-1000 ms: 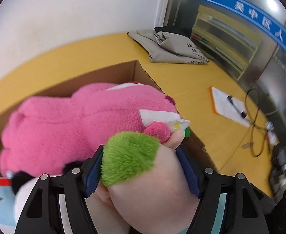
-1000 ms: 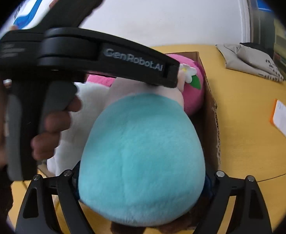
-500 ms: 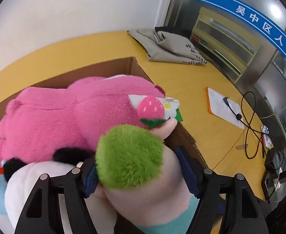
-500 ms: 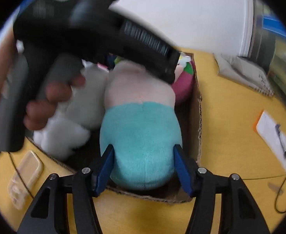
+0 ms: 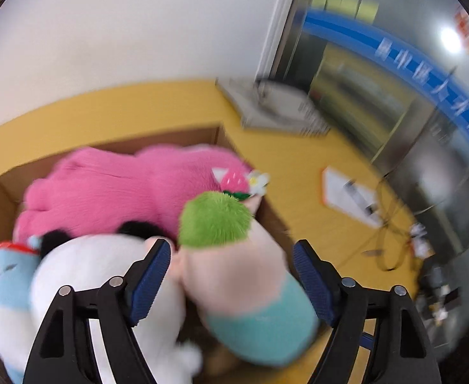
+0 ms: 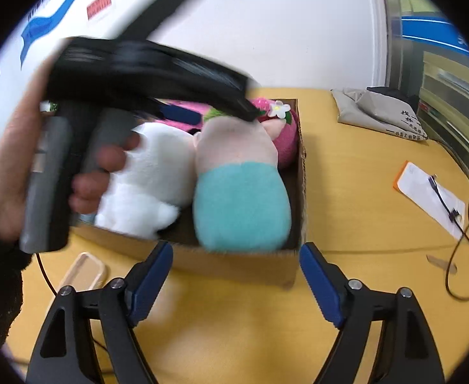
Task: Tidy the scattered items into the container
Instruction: 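Open both grippers and withdraw them from the box, then move both open grippers to the white phone case on the table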
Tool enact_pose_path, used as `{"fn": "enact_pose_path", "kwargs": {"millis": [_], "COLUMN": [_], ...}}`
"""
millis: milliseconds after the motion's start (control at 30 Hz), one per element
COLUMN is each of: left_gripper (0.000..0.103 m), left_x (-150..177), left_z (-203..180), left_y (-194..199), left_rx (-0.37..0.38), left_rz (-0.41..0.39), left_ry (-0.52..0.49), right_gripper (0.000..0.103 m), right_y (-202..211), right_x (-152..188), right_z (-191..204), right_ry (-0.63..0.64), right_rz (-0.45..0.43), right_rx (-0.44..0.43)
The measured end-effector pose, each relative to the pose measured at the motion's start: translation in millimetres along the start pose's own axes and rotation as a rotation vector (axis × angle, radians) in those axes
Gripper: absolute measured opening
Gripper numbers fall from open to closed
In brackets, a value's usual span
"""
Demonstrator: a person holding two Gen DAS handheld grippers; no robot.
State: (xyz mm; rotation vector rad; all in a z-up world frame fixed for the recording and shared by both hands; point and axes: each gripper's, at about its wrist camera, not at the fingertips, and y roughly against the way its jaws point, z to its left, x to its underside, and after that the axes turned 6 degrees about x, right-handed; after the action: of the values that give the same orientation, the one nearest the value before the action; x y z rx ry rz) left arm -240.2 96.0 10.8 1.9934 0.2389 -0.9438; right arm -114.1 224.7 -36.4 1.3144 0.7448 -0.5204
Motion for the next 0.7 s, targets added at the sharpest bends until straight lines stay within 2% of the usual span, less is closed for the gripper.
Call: {"fn": "enact_pose_path", "kwargs": {"millis": [67,133,300,400,467,600,700], "left_gripper": [0.103,0.103,0.103,0.103,0.103,0.103,0.103], "left_x": [22.5,46.7,135.9,182.9,207.6,235.4,240.8], "left_z": [-5.7,-6.3,11.0,22.7,32.4,40.6,39.7], "left_y": [51.8,88.3,148.0,167.3,175.4,184.2,188.7], "left_rx": [-0.031,-0.064,-0.168,-0.246,-0.244,-0.255,-0.258], "left_rz": [-0.083,-0.117,-0.069,-0.033,-0.019,-0.018,-0.050], "left_ry": [-0.008,-0.016,-0.007,0.012,0.057,0.096,0.099], "right_gripper": [0.085,0.085,0.085,0.085,0.085,0.085,0.085], "right_y": [5.6,17.3,24.0,24.0,27.3,37.1,51.0], "right_x": [5.2,15.8,38.0,52.0,58.7,65.7,70.2], "right_z": [1.3,16.8,49.5,66.0,70.7,64.8,62.1], "right_ry": [-0.018,-0.011,0.022,0.016,-0.005,-0.055,-0.059], "right_rz": [0.006,-0.001,0.011,0.035,0.040,0.013,-0.019], "right_rx": [-0.037,-0.063,-0.137,-0.149,-0.145,-0.101,-0.080]}}
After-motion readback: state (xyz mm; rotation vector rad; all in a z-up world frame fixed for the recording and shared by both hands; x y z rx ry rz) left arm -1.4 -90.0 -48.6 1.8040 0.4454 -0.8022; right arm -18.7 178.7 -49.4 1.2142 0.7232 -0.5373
